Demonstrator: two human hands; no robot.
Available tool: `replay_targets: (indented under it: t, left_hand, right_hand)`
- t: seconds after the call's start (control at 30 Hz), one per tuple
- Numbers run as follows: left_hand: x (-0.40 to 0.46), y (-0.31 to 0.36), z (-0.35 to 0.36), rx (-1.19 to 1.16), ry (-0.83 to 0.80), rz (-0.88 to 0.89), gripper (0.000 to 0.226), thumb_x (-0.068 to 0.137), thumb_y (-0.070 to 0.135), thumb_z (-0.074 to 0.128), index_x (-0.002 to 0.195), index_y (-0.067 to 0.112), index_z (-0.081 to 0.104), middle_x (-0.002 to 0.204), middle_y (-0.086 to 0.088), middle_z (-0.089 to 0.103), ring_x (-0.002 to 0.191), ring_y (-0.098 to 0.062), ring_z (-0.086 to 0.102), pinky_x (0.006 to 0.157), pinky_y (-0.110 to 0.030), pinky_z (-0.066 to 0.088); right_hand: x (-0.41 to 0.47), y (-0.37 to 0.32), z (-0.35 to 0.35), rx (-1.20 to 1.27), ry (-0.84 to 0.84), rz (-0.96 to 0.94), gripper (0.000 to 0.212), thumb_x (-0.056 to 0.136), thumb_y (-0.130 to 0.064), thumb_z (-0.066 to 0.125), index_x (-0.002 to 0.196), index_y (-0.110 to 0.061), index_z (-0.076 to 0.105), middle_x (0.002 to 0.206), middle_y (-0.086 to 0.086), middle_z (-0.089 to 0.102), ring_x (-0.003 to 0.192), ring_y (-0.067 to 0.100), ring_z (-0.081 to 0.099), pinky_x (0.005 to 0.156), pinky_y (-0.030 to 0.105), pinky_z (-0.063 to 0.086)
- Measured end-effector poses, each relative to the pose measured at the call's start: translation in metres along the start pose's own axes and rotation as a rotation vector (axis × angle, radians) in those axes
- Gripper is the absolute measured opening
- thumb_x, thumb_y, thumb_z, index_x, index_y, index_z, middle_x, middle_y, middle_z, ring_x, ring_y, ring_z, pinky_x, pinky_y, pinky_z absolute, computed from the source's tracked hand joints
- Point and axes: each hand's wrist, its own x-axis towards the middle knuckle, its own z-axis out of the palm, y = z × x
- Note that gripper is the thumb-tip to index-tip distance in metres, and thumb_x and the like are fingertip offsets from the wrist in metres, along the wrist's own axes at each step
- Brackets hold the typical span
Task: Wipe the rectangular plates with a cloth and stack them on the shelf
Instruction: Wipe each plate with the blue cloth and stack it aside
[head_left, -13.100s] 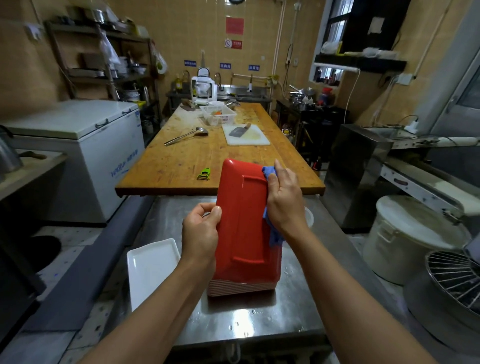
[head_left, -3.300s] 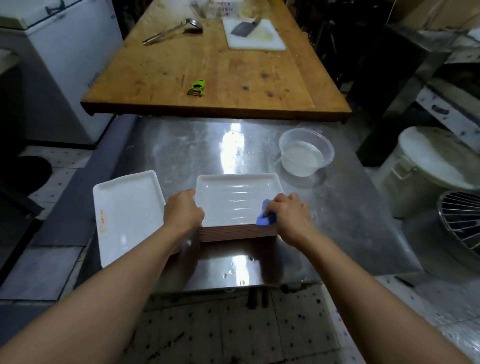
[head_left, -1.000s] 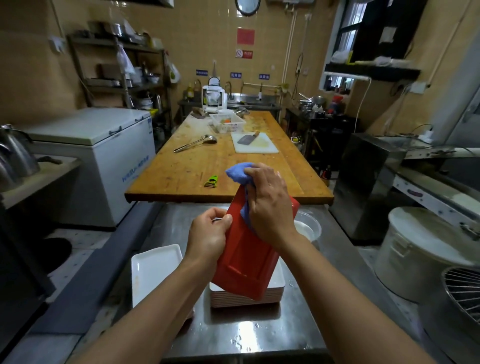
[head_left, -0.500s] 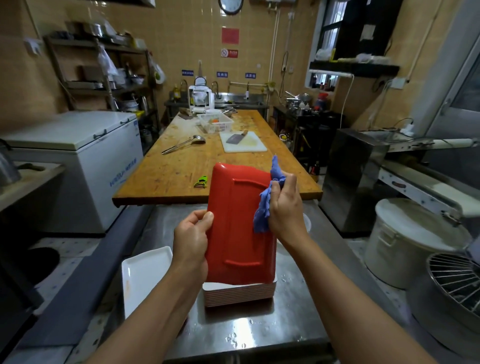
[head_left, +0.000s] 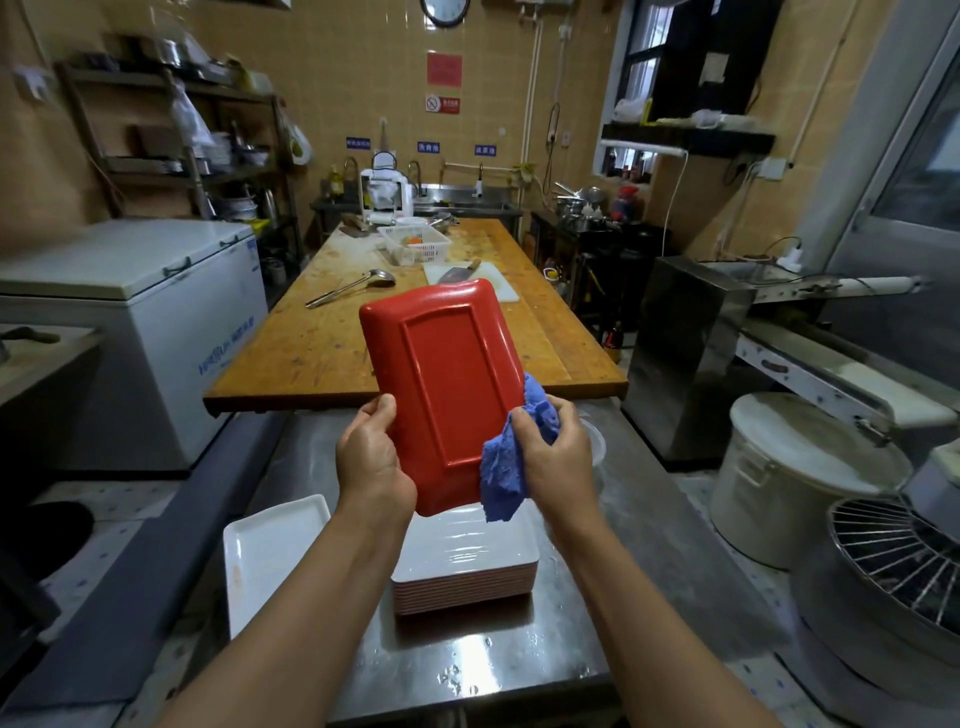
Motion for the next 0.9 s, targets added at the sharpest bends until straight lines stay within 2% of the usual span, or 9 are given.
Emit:
replay_targets:
  t: [0.07,0.17,0.3,0.43,0.53,0.6,0.67,0.77,0.9]
  left_hand:
    - [0.001,-0.004,0.0,-0.038,-0.033,-0.064,0.018,0.098,0.018,0.044,0.085,0.019,0.056,0.088,-0.005,0.065,0.081,-0.021,0.062,0.074,-0.042,0.05]
    - [0.002,-0.006,-0.001,-0.046,-0.097,-0.145,0.017,0.1,0.018,0.04,0.091,0.017,0.054,0.093,-0.01,0.064,0.087,-0.026,0.061,0.081,-0.048,0.048]
    - [0.002,0.004,-0.016,0.268,-0.223,-0.201,0.01,0.099,0.022,0.044,0.101,0.016,0.052,0.097,-0.008,0.064,0.087,-0.022,0.062,0.089,-0.045,0.046]
    - [0.009,0.03,-0.023,0.641,-0.129,0.113,0.049,0.089,0.036,0.06,0.129,0.014,0.044,0.122,-0.005,0.057,0.102,-0.018,0.057,0.077,-0.031,0.042]
    - [0.017,0.06,-0.009,0.847,-0.228,0.317,0.065,0.084,0.04,0.063,0.137,0.012,0.039,0.131,-0.007,0.049,0.108,-0.018,0.051,0.08,-0.026,0.041]
    - [0.02,0.082,0.001,0.921,-0.457,0.191,0.07,0.077,0.046,0.068,0.132,0.011,0.046,0.121,-0.01,0.057,0.093,-0.016,0.059,0.071,-0.024,0.045]
    - [0.019,0.094,0.002,1.003,-0.661,-0.002,0.083,0.054,0.061,0.079,0.116,0.009,0.058,0.102,-0.013,0.066,0.08,-0.02,0.065,0.066,-0.028,0.053]
    - [0.015,0.089,-0.002,0.949,-0.7,-0.197,0.09,0.033,0.059,0.088,0.103,0.007,0.064,0.087,-0.013,0.071,0.071,-0.026,0.069,0.058,-0.034,0.057]
    - [0.012,0.078,-0.005,0.776,-0.646,-0.182,0.05,0.075,0.037,0.065,0.114,0.006,0.059,0.087,-0.014,0.07,0.068,-0.024,0.069,0.058,-0.037,0.059]
  right_hand:
    - [0.008,-0.004,-0.003,0.082,0.01,0.042,0.006,0.085,-0.019,0.066,0.086,-0.021,0.061,0.084,0.003,0.068,0.079,0.018,0.067,0.076,0.038,0.055]
    - [0.014,-0.007,-0.008,0.191,-0.021,0.095,0.004,0.083,-0.012,0.069,0.084,-0.013,0.066,0.084,0.014,0.068,0.076,0.026,0.066,0.076,0.045,0.055]
    - [0.021,-0.007,-0.021,0.342,-0.085,0.221,0.001,0.085,-0.005,0.063,0.085,-0.005,0.065,0.083,0.019,0.065,0.073,0.027,0.064,0.068,0.038,0.054]
    - [0.025,-0.012,-0.041,0.427,-0.246,0.308,0.012,0.09,-0.005,0.055,0.098,0.001,0.061,0.074,0.012,0.071,0.065,0.02,0.07,0.054,0.028,0.056]
    - [0.029,-0.017,-0.054,0.337,-0.408,0.326,0.015,0.088,-0.005,0.056,0.101,0.002,0.06,0.077,0.014,0.069,0.062,0.019,0.068,0.055,0.026,0.056]
    - [0.032,-0.02,-0.06,0.237,-0.519,0.298,0.021,0.081,-0.009,0.065,0.101,-0.002,0.062,0.085,0.017,0.067,0.069,0.022,0.067,0.062,0.028,0.058]
    - [0.035,-0.022,-0.061,0.164,-0.567,0.277,0.038,0.073,-0.013,0.073,0.105,0.002,0.061,0.09,0.02,0.064,0.074,0.026,0.063,0.067,0.03,0.056]
    - [0.04,-0.023,-0.061,0.159,-0.572,0.263,0.051,0.071,-0.021,0.067,0.112,0.007,0.057,0.095,0.023,0.06,0.079,0.03,0.06,0.07,0.032,0.055]
    - [0.043,-0.027,-0.059,0.119,-0.527,0.151,0.029,0.08,-0.015,0.071,0.107,-0.005,0.066,0.093,0.019,0.064,0.079,0.024,0.062,0.067,0.029,0.054]
